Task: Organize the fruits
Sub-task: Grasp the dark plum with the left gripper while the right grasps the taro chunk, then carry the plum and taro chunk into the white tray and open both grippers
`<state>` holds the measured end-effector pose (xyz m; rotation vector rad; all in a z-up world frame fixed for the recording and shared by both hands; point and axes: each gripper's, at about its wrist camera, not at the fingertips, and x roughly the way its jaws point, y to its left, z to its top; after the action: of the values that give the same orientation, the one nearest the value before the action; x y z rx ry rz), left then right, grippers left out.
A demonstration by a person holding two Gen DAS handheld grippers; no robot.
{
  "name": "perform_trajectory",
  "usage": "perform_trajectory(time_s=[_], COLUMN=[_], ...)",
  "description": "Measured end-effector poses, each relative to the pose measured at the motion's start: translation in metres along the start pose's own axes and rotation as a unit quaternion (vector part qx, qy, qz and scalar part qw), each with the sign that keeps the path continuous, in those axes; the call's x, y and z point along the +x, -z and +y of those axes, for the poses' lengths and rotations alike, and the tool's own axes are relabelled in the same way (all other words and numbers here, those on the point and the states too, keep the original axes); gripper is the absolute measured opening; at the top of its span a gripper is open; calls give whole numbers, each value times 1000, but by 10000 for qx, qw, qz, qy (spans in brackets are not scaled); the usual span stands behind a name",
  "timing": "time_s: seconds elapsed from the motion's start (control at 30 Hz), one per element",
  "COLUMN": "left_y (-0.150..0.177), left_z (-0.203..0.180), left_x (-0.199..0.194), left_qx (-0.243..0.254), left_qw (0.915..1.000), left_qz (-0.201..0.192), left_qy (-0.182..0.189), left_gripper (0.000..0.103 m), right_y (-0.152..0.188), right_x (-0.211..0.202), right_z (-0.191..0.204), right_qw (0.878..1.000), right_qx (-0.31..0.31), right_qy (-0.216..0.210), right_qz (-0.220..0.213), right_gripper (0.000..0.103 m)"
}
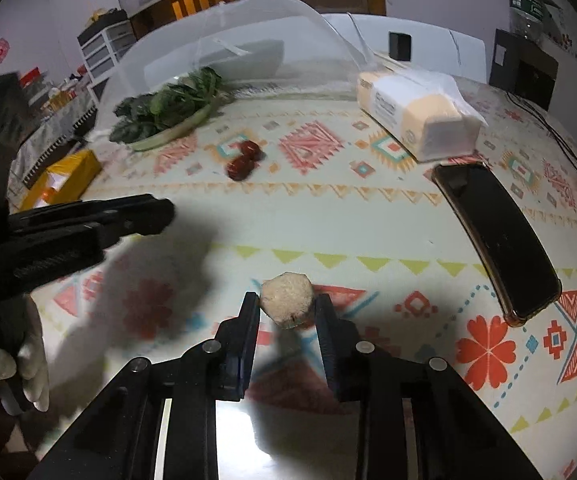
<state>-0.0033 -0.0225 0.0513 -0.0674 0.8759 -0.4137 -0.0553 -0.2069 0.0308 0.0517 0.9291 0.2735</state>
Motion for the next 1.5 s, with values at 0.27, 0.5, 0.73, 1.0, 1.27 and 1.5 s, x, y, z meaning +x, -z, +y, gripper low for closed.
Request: perform_trajectory(time_s=[0.27, 0.5, 0.73, 1.0, 1.27, 1.5], left_y=[12, 29, 51, 71, 76, 75], left_z=[93, 193, 267, 315, 328, 319], left_x=[-107, -169, -185, -166, -157, -162], left_qx=[-822, -1444, -1917, -2401, -2549, -2597], left_qw=[9930, 9771, 9640, 9566, 9549, 9532], left_qz=[-765, -1011, -910, -583, -493, -611], left_qy=[-359, -1193, -1606, -1546, -1441, -1419], left_gripper=[26, 26, 26, 26, 29, 55], right_y=[-23, -50, -71, -105, -118, -116], right_x=[-16, 1, 40, 114, 165, 173], right_z=[78, 186, 293, 364, 375, 373], right_qw=[9973, 9857, 9717, 9690, 9695, 9700], right_qx=[-494, -1055, -1487, -1543, -1226, -1101], right_qy=[-515, -1311, -1824, -1855, -1900, -1918], right_qz=[-148, -26, 189, 532, 948, 1013], right_gripper=[30, 31, 31, 31, 31, 31])
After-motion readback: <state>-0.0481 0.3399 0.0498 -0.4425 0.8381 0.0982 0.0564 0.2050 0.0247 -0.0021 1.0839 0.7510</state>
